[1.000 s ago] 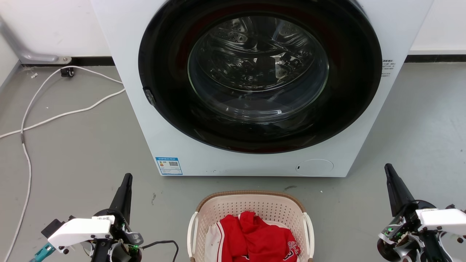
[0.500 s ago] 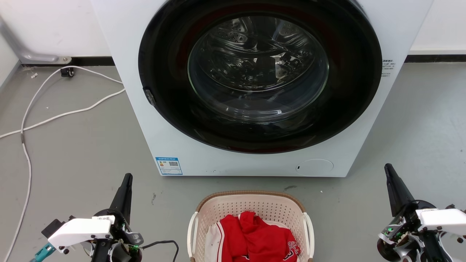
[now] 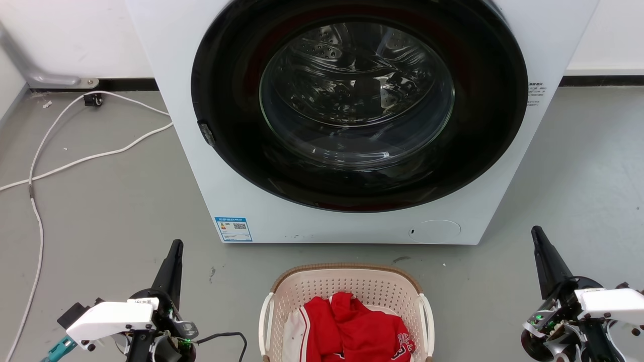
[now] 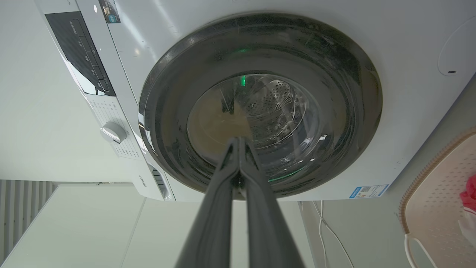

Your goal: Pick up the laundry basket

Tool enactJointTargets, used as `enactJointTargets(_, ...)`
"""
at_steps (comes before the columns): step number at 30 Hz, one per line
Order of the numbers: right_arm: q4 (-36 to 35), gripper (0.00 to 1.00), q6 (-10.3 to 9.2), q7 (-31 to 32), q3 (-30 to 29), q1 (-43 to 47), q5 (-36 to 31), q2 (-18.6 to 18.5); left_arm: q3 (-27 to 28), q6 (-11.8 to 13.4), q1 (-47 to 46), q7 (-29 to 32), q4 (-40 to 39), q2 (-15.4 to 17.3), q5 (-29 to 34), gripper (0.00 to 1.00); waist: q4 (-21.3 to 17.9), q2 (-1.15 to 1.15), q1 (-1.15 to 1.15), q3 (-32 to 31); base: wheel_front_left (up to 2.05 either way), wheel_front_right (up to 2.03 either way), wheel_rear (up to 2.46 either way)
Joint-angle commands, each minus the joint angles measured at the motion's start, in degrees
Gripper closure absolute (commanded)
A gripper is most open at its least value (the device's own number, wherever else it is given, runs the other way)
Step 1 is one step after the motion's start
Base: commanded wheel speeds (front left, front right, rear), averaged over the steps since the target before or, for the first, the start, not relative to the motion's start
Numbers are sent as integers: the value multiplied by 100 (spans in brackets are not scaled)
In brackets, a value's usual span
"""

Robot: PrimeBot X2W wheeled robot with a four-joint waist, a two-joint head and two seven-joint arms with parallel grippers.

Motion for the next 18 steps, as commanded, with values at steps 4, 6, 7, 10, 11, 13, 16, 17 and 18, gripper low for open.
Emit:
enactJointTargets(4,-1,0,0,-1,-2,0,-1,1,2,0,0,-1,-1,0,3,0,0,0,0,0,0,0,0)
enactJointTargets(6,78,0,-1,-8,5,69,-3,9,-13,3,62,-10,86,-15,5,0,0,0,0,1,0,0,0)
enactJointTargets(7,136,0,-1,-1,9,121,1,16,-12,9,113,-1,145,-25,-1,0,0,0,0,0,0,0,0)
enactJointTargets(10,119,0,-1,-71,32,180,-30,22,-29,8,164,-73,130,-31,51,0,-1,0,0,2,0,0,0)
enactJointTargets(11,97,0,-1,-102,42,192,-48,22,-31,8,173,-103,106,-31,73,0,-2,0,0,3,0,0,0)
enactJointTargets(13,64,0,-1,-161,52,214,-85,22,-32,7,190,-162,63,-30,115,0,-3,0,0,4,0,0,0)
enactJointTargets(16,21,0,-1,-246,56,239,-151,22,-25,7,218,-247,12,-29,195,0,-6,0,0,6,0,0,0)
enactJointTargets(17,9,0,0,-274,58,247,-175,22,-23,6,225,-275,-1,-29,223,0,-6,0,0,7,0,0,0)
enactJointTargets(18,-1,0,0,-302,58,253,-203,22,-19,6,233,-303,-13,-29,247,0,-7,0,0,7,0,0,0)
